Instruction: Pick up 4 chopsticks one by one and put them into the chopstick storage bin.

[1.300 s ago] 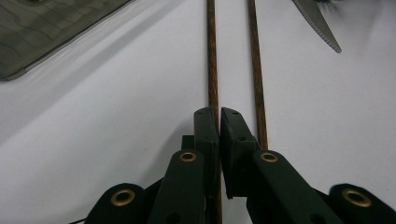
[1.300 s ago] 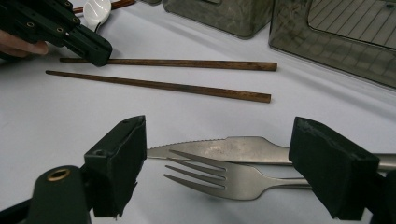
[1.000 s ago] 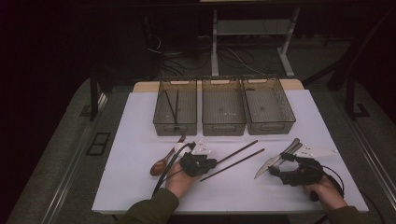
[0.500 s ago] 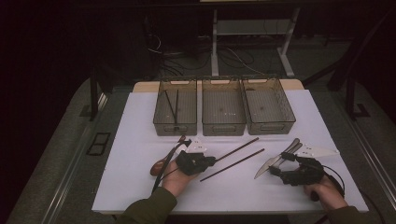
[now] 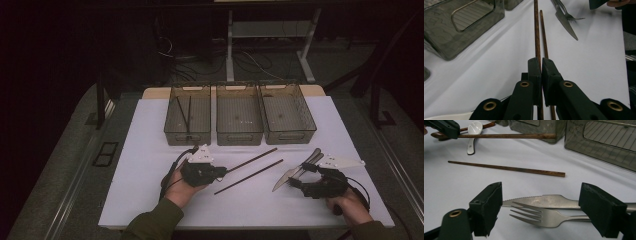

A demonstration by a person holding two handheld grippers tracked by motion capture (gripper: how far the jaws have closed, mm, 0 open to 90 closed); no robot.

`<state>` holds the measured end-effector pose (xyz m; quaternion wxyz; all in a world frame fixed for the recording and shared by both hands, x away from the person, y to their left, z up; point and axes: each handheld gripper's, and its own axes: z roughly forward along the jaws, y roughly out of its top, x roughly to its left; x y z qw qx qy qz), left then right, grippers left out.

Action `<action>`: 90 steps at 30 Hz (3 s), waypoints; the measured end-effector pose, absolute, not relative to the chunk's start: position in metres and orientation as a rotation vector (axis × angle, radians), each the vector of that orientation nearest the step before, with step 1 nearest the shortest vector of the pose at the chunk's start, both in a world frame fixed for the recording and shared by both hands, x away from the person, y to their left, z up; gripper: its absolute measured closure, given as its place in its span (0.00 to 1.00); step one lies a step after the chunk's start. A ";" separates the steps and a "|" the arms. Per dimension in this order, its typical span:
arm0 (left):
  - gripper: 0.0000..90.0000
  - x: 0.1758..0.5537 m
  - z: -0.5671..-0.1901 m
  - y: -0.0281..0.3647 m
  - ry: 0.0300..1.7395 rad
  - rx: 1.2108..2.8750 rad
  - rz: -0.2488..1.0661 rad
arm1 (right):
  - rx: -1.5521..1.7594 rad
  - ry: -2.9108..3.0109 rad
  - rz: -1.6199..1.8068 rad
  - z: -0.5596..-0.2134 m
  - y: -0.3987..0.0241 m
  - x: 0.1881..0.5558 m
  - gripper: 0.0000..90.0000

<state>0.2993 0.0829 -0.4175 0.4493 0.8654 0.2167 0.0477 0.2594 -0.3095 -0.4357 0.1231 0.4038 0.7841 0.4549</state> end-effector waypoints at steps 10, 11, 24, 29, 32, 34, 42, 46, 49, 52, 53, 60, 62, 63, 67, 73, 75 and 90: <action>0.95 0.299 -0.411 0.092 0.513 2.130 0.105 | 1.169 2.288 1.328 -0.435 -0.309 0.259 0.21; 0.95 0.298 -0.410 0.092 0.512 2.127 0.107 | 1.169 2.288 1.329 -0.435 -0.309 0.259 0.21; 0.95 0.300 -0.393 0.112 0.524 2.063 0.145 | 1.166 2.291 1.330 -0.435 -0.309 0.259 0.21; 0.95 0.303 -0.389 0.120 0.540 2.046 0.157 | 1.165 2.291 1.329 -0.435 -0.309 0.259 0.21; 0.95 0.304 -0.388 0.124 0.553 2.032 0.166 | 1.165 2.291 1.330 -0.435 -0.309 0.259 0.21; 0.95 0.305 -0.387 0.127 0.562 2.033 0.175 | 1.164 2.292 1.330 -0.435 -0.309 0.259 0.21; 0.95 0.309 -0.384 0.141 0.622 1.985 0.216 | 1.166 2.293 1.331 -0.435 -0.310 0.259 0.21; 0.95 0.311 -0.382 0.148 0.650 1.965 0.236 | 1.168 2.291 1.332 -0.435 -0.310 0.259 0.21; 0.95 0.312 -0.382 0.153 0.666 1.945 0.249 | 1.168 2.292 1.332 -0.436 -0.310 0.259 0.21; 0.95 0.313 -0.381 0.158 0.689 1.937 0.262 | 1.169 2.291 1.333 -0.436 -0.310 0.259 0.21; 0.95 0.314 -0.381 0.160 0.695 1.935 0.267 | 1.176 2.292 1.330 -0.435 -0.310 0.259 0.21; 0.95 0.318 -0.382 0.172 0.754 1.907 0.290 | 1.168 2.291 1.332 -0.436 -0.310 0.260 0.21; 0.95 0.319 -0.382 0.176 0.771 1.895 0.300 | 1.170 2.291 1.331 -0.436 -0.310 0.259 0.21; 0.95 0.319 -0.382 0.178 0.780 1.893 0.305 | 1.172 2.291 1.331 -0.436 -0.310 0.259 0.21; 0.95 0.322 -0.383 0.186 0.814 1.876 0.330 | 1.173 2.293 1.331 -0.436 -0.310 0.259 0.21; 0.95 0.328 -0.385 0.196 0.868 1.850 0.358 | 1.172 2.293 1.329 -0.436 -0.310 0.259 0.21; 0.95 0.331 -0.385 0.199 0.885 1.846 0.373 | 1.170 2.293 1.329 -0.436 -0.310 0.259 0.21; 0.95 0.353 -0.385 0.204 0.944 1.815 0.447 | 1.169 2.299 1.318 -0.437 -0.309 0.260 0.21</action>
